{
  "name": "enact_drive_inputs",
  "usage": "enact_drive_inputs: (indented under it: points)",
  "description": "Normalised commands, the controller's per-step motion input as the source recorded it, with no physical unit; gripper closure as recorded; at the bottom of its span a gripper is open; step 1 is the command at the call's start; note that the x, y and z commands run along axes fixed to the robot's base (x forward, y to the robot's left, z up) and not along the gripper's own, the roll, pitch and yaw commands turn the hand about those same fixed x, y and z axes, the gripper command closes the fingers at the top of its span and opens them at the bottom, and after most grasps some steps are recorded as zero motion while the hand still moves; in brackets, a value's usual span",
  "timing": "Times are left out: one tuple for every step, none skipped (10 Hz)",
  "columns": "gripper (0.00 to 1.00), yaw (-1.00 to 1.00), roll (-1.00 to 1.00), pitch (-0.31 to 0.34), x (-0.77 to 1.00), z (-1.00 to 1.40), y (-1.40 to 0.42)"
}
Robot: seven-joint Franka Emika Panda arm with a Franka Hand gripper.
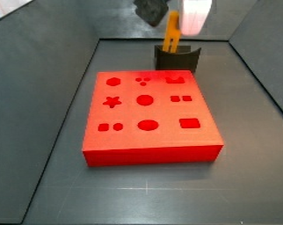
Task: Pick up the square-circle object. Move up. Rotate the square-circle object. Place the square-circle object on the fixture. Regrasp the square-circle object. Move to above the board. Insert the square-circle object.
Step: Move to above the board.
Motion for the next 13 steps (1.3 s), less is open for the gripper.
enact_drive_inputs:
  points:
    - [1.0, 0.14, 0.01, -0.096, -0.2, 1.0, 0.1]
    - [1.0, 0.09, -0.01, -0.077, -0.18, 1.0, 0.09]
    - [1.0, 0.04, -0.03, -0.05, -0.16, 0.98, 0.08]
    - [1.0, 0.0, -0.05, -0.019, -0.11, 0.74, 0.05]
    - [1.0, -0.02, -0.07, 0.006, -0.07, 0.56, 0.03]
    - [1.0, -0.03, -0.08, 0.041, -0.05, 0.39, 0.02]
    - [1.0, -0.03, -0.08, 0.076, -0.03, 0.22, 0.01]
    - [1.0, 1.0, -0.31, 0.078, -0.36, 0.41, -1.0]
    - [1.0, 1.0, -0.3, 0.075, -0.36, 0.42, -1.0]
    - [1.0, 1.0, -0.3, 0.051, -0.36, 0.42, -1.0]
    - [1.0, 1.0, -0.3, 0.041, -0.35, 0.41, -1.0]
    - [1.0, 1.0, -0.29, 0.013, -0.34, 0.43, -1.0]
    - [1.0, 1.0, -0.28, 0.001, -0.34, 0.43, -1.0]
